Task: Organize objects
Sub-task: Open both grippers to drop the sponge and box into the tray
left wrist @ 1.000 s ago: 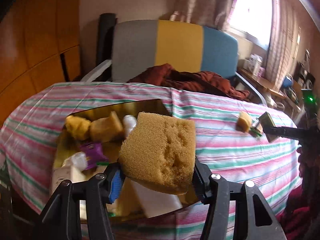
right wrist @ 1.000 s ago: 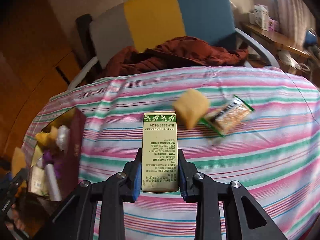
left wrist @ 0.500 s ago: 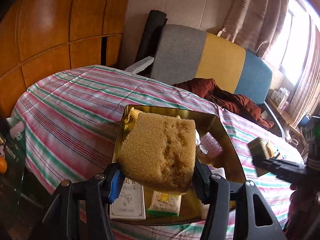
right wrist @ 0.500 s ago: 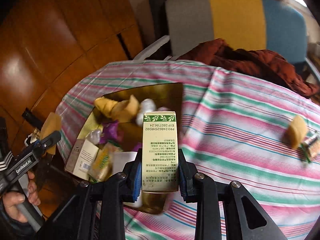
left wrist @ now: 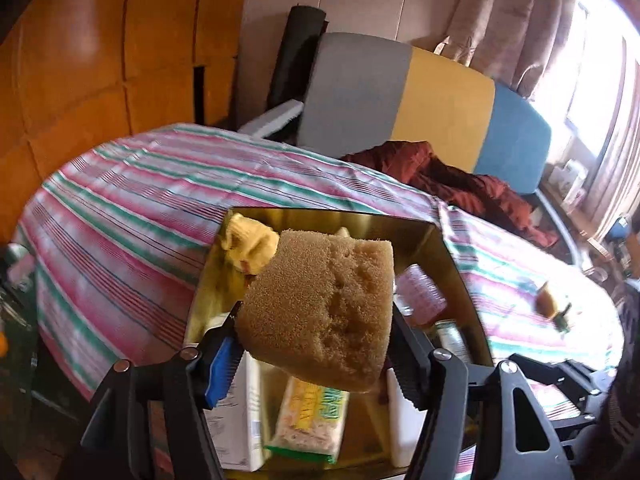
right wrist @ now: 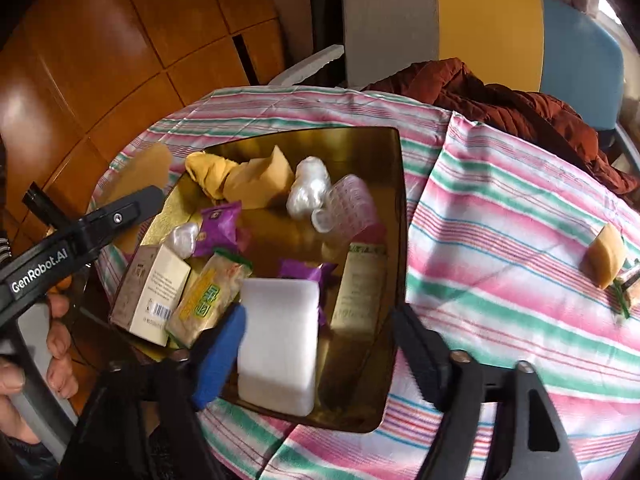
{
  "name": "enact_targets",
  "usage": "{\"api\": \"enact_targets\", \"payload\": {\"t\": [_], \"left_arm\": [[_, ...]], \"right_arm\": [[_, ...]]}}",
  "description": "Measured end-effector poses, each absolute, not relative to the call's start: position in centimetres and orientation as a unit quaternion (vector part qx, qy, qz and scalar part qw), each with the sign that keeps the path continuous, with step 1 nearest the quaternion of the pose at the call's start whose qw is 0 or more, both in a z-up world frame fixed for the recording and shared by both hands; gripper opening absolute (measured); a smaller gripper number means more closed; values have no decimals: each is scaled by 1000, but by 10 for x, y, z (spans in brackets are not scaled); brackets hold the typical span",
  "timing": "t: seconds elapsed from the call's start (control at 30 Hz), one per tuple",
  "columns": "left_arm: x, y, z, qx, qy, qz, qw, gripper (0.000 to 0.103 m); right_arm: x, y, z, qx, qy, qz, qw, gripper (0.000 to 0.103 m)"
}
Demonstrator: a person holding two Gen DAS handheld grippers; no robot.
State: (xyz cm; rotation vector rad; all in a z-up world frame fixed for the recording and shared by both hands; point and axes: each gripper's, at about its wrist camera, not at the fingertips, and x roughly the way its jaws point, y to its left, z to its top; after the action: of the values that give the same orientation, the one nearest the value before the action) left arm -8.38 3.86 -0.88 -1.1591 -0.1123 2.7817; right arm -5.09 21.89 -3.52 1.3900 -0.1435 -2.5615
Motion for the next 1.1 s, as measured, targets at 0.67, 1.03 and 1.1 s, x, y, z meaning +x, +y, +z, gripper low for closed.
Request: {"api": "enact_targets", "payload": {"t": [0.67,1.03,1.1], "left_arm": [[-47,37,5,-356,-14,933,54,83],[-27,26,0,-358,-18,933,33,83],[-25,25,-2,-358,-21,933,29,83]], "right_arm": [[-24,215,-22,441,-52,-892,85,94],[-12,207,-11,404,-11,-914,46,101],[-10,208,-9,397,-7,-917,35,102]]}}
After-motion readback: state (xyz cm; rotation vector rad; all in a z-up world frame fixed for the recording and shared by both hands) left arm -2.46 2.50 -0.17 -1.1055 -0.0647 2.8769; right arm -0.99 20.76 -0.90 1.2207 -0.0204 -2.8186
